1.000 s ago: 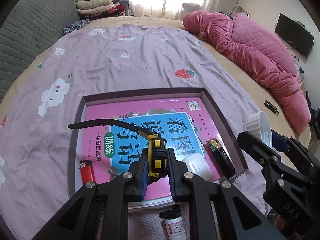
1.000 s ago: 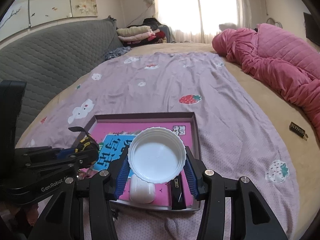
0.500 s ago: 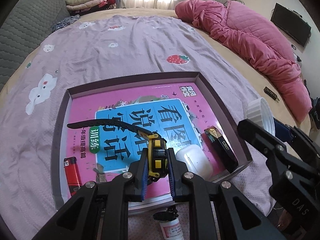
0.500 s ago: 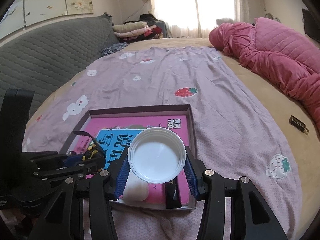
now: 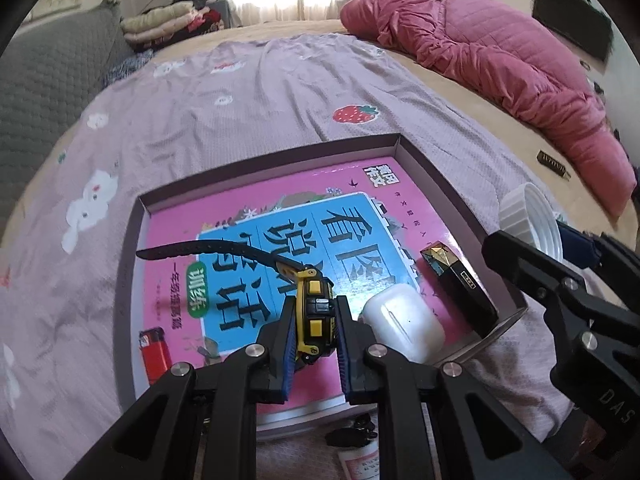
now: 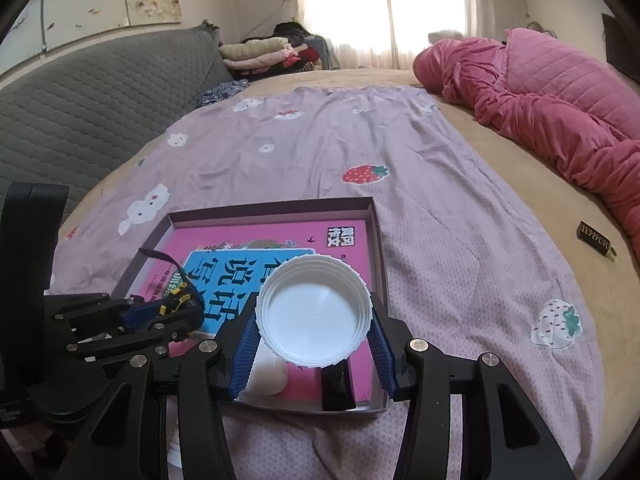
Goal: Organize rigid objects
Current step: 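Carry the yellow tape measure over the tray with the left tool while the right tool carries the white cap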
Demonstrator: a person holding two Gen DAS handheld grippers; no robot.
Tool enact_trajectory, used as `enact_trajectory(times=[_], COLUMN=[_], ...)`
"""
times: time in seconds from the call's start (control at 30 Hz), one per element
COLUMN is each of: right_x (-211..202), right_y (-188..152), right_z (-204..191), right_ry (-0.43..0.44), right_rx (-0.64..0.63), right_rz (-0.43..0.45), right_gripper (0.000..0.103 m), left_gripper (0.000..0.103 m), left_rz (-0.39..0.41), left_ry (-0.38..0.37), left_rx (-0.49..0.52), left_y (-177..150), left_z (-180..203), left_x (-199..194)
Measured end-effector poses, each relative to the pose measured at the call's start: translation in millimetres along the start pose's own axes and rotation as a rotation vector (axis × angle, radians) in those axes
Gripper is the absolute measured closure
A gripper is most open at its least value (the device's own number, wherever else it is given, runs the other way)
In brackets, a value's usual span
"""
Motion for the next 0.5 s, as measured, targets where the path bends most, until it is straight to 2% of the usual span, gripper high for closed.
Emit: enact_trajectory(times=[0.17, 0.5], right_x=[2, 6], right_y=[-3, -7], right_z=[1, 0], right_ry=[-0.007, -0.004], right_rx=[0.001, 0.004], right_rz=[-0.008, -0.031], right_gripper=[0.052, 0.052], left_gripper=[0.086, 0.086], left_rz=[0.053, -0.030], left_ry=[0.031, 0.008], left_rx=[0.101, 0.104], left_y=[1, -10], left_z=[14, 19], left_x=[-8, 11])
Point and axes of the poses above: each gripper's, at about its wrist camera, not at the fingertips, and x roughly the way its jaws point, z to its right, y to its top, the point moved 2 cm from there along x, roughly the way its jaws point, and after that the axes turned 8 degrees about -x, right-handed, at the moved point
